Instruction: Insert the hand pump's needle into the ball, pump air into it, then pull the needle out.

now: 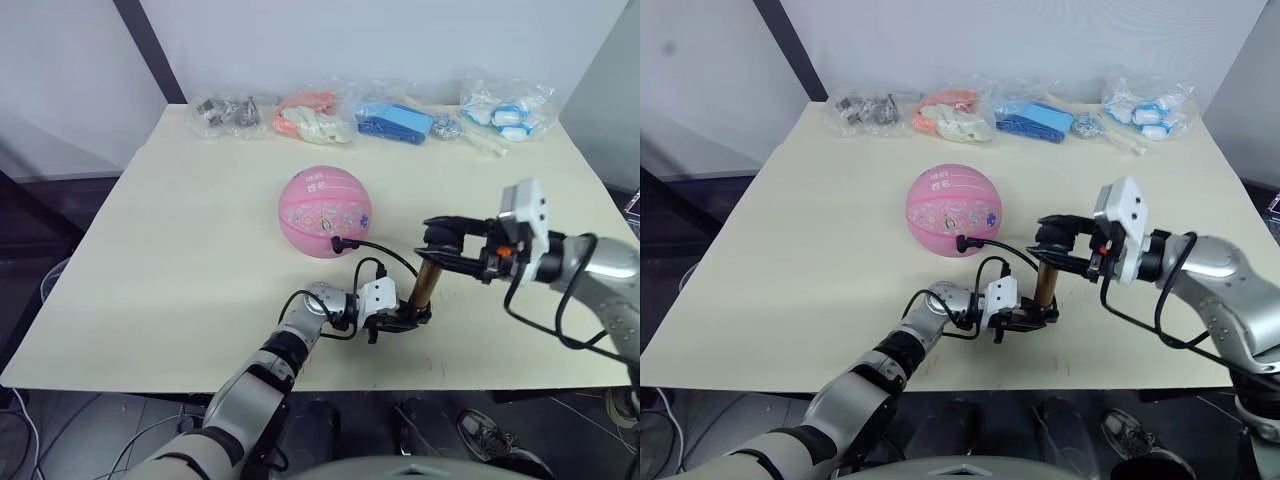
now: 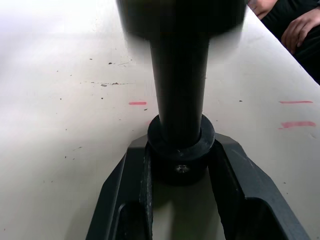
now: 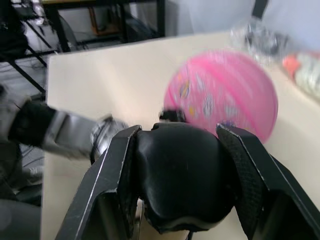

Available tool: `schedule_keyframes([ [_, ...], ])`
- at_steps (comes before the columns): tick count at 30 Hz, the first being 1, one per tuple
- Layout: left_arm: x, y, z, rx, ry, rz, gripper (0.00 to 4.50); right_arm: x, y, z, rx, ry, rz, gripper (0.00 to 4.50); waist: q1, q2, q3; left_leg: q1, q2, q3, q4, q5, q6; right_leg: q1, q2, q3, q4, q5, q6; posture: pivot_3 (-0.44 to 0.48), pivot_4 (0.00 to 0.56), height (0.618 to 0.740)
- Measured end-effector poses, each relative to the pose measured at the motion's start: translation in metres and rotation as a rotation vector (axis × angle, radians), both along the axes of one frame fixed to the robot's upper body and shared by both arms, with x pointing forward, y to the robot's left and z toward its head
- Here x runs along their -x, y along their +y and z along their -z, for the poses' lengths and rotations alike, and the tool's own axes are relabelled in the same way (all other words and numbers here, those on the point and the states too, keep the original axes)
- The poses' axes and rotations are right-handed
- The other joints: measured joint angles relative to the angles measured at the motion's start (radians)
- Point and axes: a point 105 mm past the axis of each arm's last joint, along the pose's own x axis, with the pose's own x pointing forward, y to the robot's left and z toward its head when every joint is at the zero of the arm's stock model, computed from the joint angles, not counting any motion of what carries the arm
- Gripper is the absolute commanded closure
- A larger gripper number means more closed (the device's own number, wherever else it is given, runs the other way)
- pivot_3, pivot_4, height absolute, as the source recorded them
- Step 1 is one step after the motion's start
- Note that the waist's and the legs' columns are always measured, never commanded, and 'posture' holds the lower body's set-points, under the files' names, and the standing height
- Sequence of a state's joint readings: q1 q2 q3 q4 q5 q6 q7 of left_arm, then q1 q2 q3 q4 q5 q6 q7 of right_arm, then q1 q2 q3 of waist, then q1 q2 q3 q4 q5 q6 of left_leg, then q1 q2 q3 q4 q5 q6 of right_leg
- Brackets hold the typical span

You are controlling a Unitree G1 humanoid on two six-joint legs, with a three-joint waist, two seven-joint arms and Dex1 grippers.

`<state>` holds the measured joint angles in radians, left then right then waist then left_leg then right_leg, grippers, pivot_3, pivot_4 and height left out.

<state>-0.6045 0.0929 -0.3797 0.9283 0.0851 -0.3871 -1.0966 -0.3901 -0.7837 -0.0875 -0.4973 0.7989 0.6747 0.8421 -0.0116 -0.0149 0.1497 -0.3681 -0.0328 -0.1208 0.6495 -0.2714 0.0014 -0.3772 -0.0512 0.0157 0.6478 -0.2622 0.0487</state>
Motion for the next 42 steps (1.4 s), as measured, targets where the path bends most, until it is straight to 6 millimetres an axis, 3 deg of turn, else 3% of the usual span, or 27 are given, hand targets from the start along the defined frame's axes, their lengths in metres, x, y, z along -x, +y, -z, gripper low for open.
schedule_keyframes([
  [9,0.0,-0.001,0.0,0.001,-0.002,0.004,3.39,0.005,-0.003,-0.058,-0.053,-0.081,-0.024,2.57,0.001,0.0,0.001,-0.001,0.0,-0.001,0.0,0.0,0.0,-0.001,-0.001,-0.001,0.0,0.0,0.0,0.0,0.15,0.74],
  [19,0.0,-0.001,-0.001,0.003,-0.002,0.007,3.39,0.001,-0.006,-0.061,-0.058,-0.035,0.003,2.57,0.001,0.001,0.002,-0.003,0.0,0.0,0.0,0.0,0.0,-0.003,-0.001,-0.001,0.0,0.0,0.0,0.0,0.15,0.74],
  [30,0.0,0.0,0.001,-0.002,-0.001,-0.002,3.39,0.012,-0.004,-0.029,-0.145,-0.027,0.026,2.57,-0.001,0.0,0.0,0.001,0.0,0.0,0.0,0.0,0.0,0.001,0.0,-0.001,0.0,0.0,0.001,0.0,0.15,0.74],
  [42,0.001,0.002,0.003,-0.005,0.003,-0.008,3.39,0.007,0.008,0.036,-0.139,-0.004,0.082,2.57,-0.002,-0.004,-0.005,0.004,0.001,0.001,-0.001,0.0,0.0,0.003,0.001,0.0,0.0,-0.002,0.003,0.0,0.15,0.74],
])
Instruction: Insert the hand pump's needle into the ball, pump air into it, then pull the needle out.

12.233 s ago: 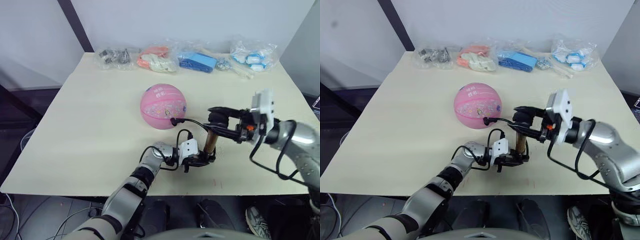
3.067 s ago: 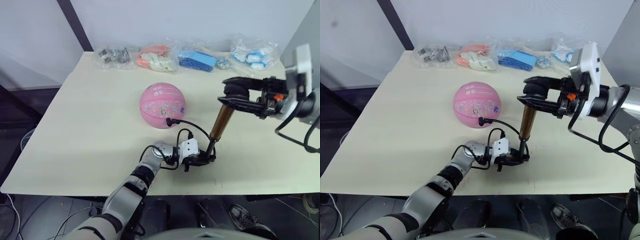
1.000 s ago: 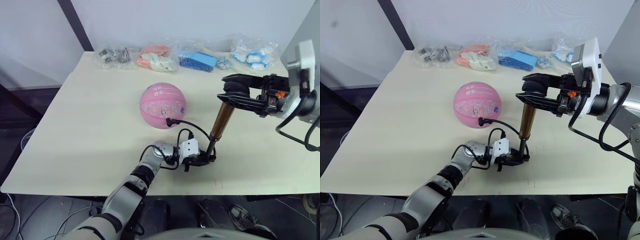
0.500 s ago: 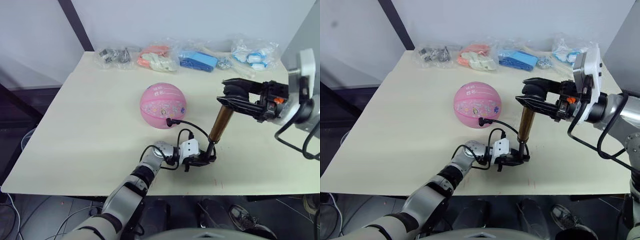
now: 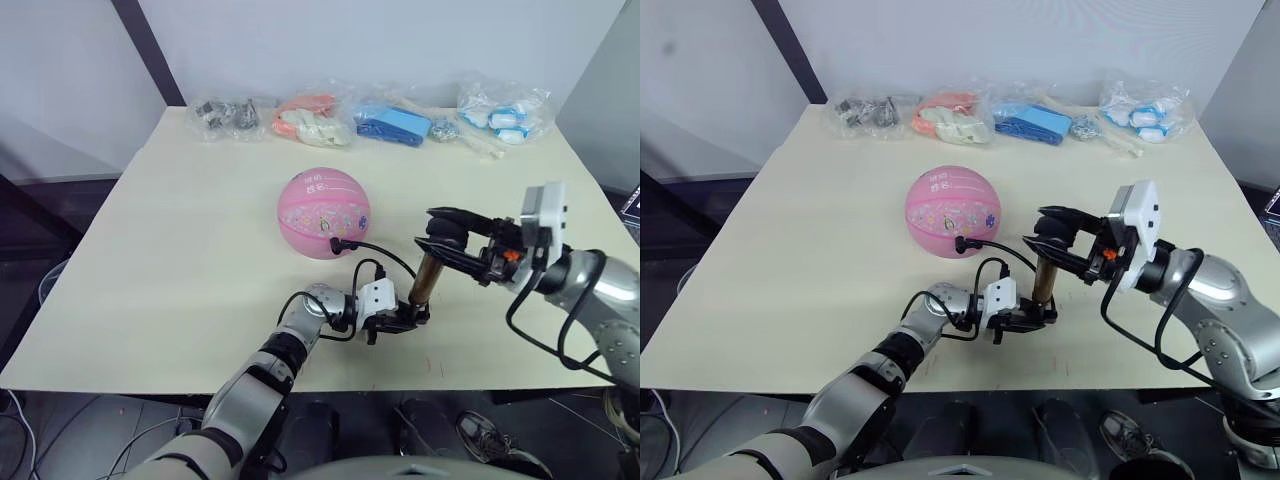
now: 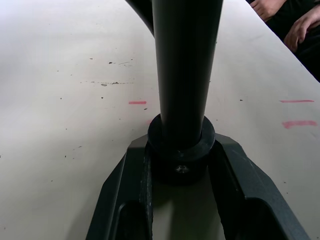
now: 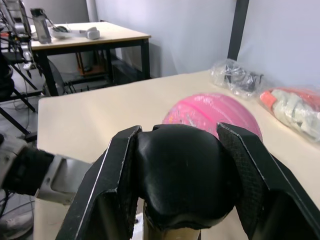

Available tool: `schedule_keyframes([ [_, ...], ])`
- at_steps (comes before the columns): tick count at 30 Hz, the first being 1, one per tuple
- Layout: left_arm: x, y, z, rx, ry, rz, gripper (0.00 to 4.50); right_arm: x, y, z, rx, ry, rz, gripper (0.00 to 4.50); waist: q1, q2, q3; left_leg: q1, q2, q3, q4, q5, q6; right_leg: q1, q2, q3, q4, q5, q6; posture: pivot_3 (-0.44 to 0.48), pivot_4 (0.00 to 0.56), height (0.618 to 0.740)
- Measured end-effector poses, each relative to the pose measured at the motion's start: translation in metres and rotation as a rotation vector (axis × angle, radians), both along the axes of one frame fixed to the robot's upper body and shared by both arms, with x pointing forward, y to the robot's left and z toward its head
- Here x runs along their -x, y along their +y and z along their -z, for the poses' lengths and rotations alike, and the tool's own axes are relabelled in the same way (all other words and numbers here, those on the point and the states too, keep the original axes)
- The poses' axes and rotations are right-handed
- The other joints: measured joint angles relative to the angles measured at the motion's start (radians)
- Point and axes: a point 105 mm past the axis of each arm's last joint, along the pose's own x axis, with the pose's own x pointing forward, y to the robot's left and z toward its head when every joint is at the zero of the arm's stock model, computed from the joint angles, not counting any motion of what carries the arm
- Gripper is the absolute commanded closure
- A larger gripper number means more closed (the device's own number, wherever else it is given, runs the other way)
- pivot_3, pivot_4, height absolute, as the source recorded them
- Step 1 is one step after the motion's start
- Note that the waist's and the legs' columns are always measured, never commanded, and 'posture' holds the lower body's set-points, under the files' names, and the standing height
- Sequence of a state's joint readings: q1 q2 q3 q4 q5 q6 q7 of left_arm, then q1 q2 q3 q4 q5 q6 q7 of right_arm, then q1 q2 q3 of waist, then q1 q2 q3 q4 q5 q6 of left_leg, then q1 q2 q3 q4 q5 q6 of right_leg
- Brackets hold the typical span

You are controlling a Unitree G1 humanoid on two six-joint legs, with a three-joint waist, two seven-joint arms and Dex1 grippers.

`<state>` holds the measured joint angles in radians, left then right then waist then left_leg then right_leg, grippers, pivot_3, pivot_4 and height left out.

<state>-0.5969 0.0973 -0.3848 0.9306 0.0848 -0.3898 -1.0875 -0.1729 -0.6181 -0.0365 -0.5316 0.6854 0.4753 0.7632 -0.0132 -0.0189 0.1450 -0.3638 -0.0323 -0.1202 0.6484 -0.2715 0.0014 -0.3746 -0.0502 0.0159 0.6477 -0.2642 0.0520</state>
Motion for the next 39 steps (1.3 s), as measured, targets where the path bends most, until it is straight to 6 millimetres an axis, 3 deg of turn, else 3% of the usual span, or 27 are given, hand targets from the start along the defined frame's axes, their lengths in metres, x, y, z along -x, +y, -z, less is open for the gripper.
schedule_keyframes([
  [9,0.0,0.001,0.001,-0.001,0.002,-0.003,3.39,0.0,0.004,0.042,0.055,0.007,0.012,2.57,0.0,-0.001,-0.002,0.001,0.0,0.0,0.0,0.0,0.0,0.0,0.0,0.0,0.0,0.0,0.0,0.0,0.15,0.74],
  [14,0.0,0.0,0.001,0.0,0.001,-0.004,3.39,-0.001,0.006,0.044,0.065,-0.007,0.009,2.57,0.0,-0.001,-0.002,0.001,0.0,0.0,0.0,0.0,0.0,0.0,0.0,0.0,0.0,0.0,0.0,0.0,0.15,0.74],
  [21,0.0,-0.002,-0.001,0.006,-0.001,0.001,3.39,-0.01,-0.004,0.024,0.11,0.039,0.004,2.57,0.002,0.001,0.001,-0.002,0.0,0.0,0.0,0.0,0.0,-0.002,0.0,0.0,0.0,0.002,-0.003,0.0,0.15,0.74],
  [33,0.0,-0.003,-0.002,0.011,-0.007,0.006,3.39,-0.004,-0.013,-0.063,0.076,-0.072,-0.044,2.57,0.003,0.004,0.005,-0.004,-0.001,-0.001,0.001,0.0,0.0,-0.002,-0.001,-0.001,0.0,0.002,-0.003,0.0,0.15,0.74],
  [39,0.0,-0.003,-0.002,0.013,-0.009,0.007,3.39,-0.001,-0.014,-0.085,0.054,-0.1,-0.048,2.57,0.003,0.004,0.005,-0.005,-0.001,-0.001,0.001,0.0,0.0,-0.003,-0.002,-0.001,0.0,0.002,-0.003,0.0,0.15,0.74],
])
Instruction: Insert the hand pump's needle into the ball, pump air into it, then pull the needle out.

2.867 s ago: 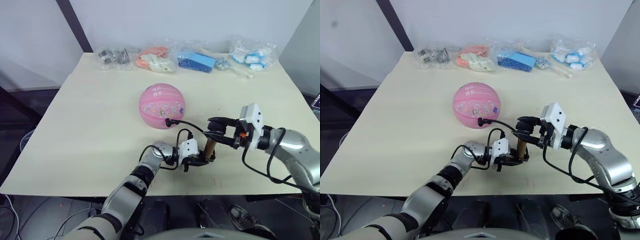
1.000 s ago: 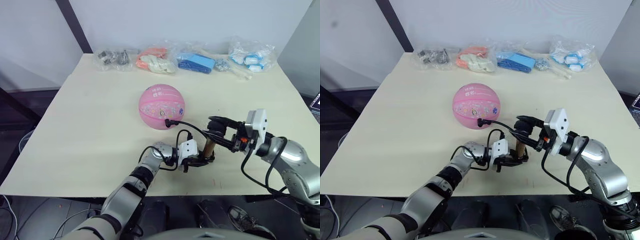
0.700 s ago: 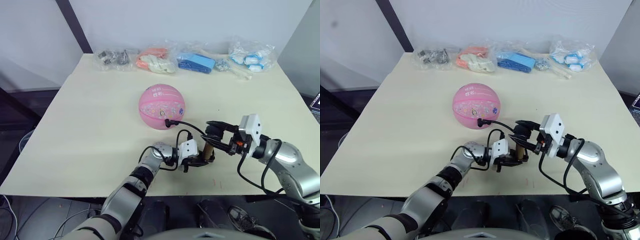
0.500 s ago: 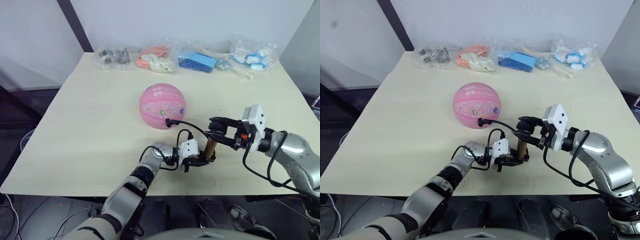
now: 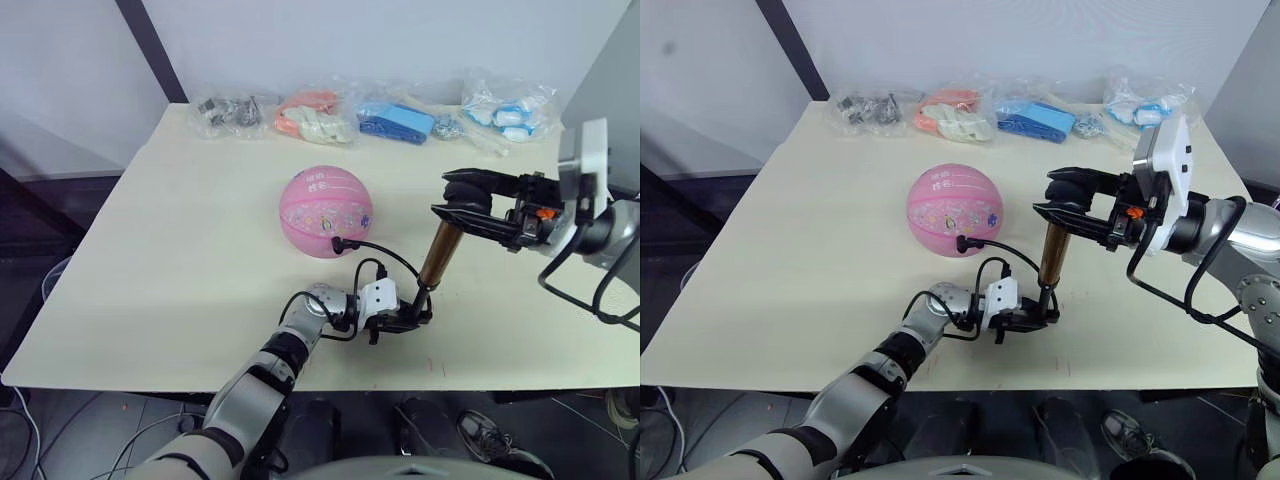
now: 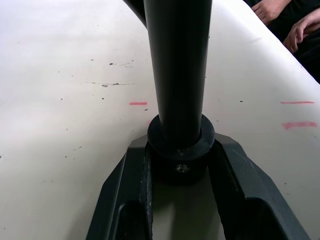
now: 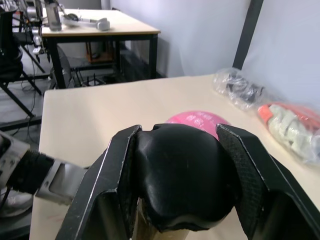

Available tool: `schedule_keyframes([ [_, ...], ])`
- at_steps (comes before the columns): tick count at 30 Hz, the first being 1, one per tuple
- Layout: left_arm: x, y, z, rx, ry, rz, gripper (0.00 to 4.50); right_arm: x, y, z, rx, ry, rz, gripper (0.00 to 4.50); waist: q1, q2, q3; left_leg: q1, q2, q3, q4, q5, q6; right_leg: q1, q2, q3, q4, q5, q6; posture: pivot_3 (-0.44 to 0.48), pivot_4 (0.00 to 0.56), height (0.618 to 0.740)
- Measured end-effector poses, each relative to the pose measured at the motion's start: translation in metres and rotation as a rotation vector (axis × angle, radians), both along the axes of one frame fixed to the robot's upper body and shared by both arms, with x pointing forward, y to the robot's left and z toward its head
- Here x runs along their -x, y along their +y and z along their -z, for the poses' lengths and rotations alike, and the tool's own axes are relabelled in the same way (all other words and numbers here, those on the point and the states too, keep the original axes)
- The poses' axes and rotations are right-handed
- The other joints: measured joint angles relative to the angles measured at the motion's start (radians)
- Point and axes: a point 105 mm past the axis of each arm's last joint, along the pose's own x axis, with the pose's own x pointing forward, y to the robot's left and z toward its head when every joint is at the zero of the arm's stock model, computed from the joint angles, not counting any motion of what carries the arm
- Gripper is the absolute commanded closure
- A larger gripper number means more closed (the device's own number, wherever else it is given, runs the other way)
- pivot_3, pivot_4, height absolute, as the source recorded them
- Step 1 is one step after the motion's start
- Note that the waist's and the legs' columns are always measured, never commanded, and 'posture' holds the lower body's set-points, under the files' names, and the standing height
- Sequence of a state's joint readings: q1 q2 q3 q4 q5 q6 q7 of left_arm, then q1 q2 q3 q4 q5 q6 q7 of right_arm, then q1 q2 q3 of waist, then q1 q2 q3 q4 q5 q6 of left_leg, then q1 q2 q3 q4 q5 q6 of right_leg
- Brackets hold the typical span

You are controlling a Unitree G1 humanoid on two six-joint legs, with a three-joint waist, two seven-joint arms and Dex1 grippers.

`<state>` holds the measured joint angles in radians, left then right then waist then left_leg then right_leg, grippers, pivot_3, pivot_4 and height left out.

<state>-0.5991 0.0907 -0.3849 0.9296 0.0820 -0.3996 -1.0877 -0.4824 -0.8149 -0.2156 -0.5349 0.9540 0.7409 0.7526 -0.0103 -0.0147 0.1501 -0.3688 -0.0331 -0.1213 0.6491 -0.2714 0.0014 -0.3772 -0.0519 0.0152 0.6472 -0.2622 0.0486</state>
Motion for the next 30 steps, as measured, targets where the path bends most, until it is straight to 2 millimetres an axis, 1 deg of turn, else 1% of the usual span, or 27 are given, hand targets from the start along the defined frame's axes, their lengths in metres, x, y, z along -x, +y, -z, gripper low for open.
schedule_keyframes([
  [3,0.0,0.0,0.0,0.0,0.0,0.0,3.39,0.001,0.002,-0.007,-0.005,-0.005,-0.005,2.57,0.0,0.0,0.0,0.0,0.0,0.0,0.0,0.0,0.0,0.0,0.0,0.0,0.0,0.0,0.0,0.0,0.15,0.74],
  [10,0.0,0.0,0.0,0.0,0.0,0.002,3.39,0.0,0.002,-0.007,-0.011,0.016,-0.001,2.57,0.0,0.0,0.0,-0.001,0.0,0.0,0.0,0.0,0.0,-0.001,0.0,0.0,0.0,0.0,0.0,0.0,0.15,0.74],
  [13,0.0,-0.001,0.0,0.0,0.0,0.002,3.39,0.0,-0.002,-0.003,-0.018,0.012,0.018,2.57,0.0,0.0,0.0,-0.001,0.0,0.0,0.0,0.0,0.0,-0.001,0.0,0.0,0.0,0.0,0.0,0.0,0.15,0.74],
  [18,0.0,0.0,0.001,-0.003,0.002,-0.003,3.39,0.005,-0.003,0.015,-0.02,-0.022,0.036,2.57,0.0,0.0,-0.001,0.001,0.0,0.0,0.0,0.0,0.0,0.001,0.0,0.0,0.0,0.0,0.0,0.0,0.15,0.74],
  [22,0.0,0.001,0.001,-0.006,0.002,-0.005,3.39,0.008,-0.001,0.038,-0.018,-0.013,0.04,2.57,-0.001,-0.002,-0.002,0.002,0.0,0.001,0.0,0.0,0.0,0.001,0.001,0.0,0.0,-0.001,0.002,0.0,0.15,0.74],
  [27,0.0,0.002,0.002,-0.007,0.002,-0.005,3.39,0.011,0.004,0.06,-0.006,-0.003,0.042,2.57,-0.001,-0.002,-0.003,0.003,0.0,0.001,0.0,0.0,0.0,0.001,0.001,0.0,0.0,-0.001,0.002,0.0,0.15,0.74],
  [30,0.0,0.002,0.002,-0.008,0.003,-0.006,3.39,0.011,0.008,0.077,0.006,0.004,0.042,2.57,-0.001,-0.003,-0.003,0.003,0.0,0.001,0.0,0.0,0.0,0.002,0.001,0.001,0.0,-0.002,0.003,0.0,0.15,0.74],
])
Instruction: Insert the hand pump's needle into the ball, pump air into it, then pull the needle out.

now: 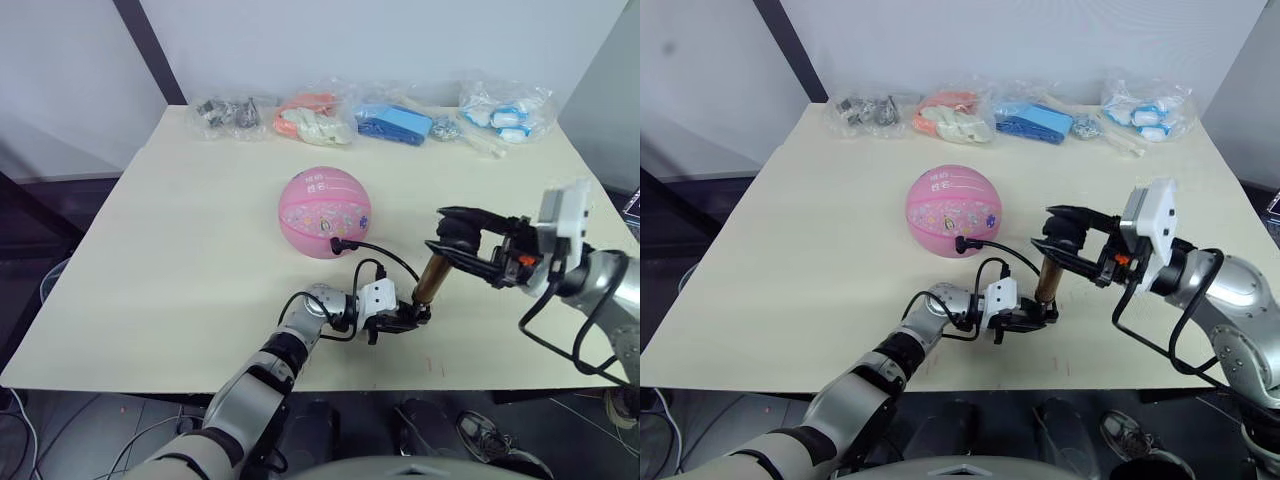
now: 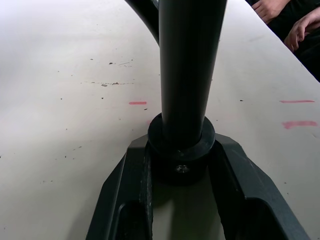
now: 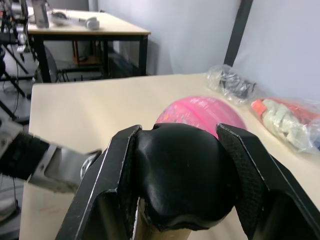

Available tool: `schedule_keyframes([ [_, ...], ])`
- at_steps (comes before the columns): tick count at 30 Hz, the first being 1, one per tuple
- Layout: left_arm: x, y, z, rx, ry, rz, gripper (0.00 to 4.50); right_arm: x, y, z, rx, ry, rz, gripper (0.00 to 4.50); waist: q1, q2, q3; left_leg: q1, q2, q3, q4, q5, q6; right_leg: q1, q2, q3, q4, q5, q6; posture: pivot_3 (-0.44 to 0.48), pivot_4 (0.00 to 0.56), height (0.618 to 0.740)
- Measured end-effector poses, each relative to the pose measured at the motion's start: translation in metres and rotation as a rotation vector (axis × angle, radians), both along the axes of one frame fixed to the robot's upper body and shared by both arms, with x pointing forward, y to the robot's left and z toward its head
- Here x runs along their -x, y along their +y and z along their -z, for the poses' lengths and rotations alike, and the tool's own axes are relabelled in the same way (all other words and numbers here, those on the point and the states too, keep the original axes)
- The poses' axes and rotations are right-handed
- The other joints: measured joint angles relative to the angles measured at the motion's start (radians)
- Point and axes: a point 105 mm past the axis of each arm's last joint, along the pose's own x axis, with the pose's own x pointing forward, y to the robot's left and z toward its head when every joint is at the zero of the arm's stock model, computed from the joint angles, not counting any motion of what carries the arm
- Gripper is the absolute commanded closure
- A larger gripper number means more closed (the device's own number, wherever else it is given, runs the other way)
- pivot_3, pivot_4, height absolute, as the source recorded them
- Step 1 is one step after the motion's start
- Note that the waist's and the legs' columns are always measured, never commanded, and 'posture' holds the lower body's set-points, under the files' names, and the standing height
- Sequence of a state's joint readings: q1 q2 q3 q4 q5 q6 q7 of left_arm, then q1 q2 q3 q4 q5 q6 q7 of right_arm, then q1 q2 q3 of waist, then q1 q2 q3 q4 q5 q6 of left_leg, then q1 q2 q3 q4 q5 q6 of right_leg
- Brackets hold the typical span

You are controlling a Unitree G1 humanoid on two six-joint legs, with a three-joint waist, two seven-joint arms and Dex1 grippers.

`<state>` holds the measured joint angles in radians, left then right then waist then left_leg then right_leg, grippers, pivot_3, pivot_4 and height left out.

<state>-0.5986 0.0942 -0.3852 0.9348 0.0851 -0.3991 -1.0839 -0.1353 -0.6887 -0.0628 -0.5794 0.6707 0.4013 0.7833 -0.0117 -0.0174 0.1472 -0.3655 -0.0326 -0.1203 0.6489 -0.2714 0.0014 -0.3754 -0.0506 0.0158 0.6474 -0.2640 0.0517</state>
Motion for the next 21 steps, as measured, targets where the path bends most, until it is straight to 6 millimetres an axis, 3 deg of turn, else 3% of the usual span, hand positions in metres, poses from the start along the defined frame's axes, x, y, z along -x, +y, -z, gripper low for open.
schedule_keyframes([
  [12,0.0,0.0,0.0,-0.002,0.0,-0.001,3.39,-0.006,0.006,0.051,0.039,0.026,0.017,2.57,0.0,0.0,-0.001,0.002,0.0,0.0,0.0,0.0,0.0,0.001,0.0,0.0,0.0,0.0,0.0,0.0,0.15,0.74],
  [21,0.0,0.0,0.0,0.0,-0.001,-0.001,3.39,-0.011,0.0,0.039,0.069,0.033,0.006,2.57,0.0,0.0,0.0,0.001,0.0,0.0,0.0,0.0,0.0,0.001,0.0,0.0,0.0,0.001,-0.002,0.0,0.15,0.74],
])
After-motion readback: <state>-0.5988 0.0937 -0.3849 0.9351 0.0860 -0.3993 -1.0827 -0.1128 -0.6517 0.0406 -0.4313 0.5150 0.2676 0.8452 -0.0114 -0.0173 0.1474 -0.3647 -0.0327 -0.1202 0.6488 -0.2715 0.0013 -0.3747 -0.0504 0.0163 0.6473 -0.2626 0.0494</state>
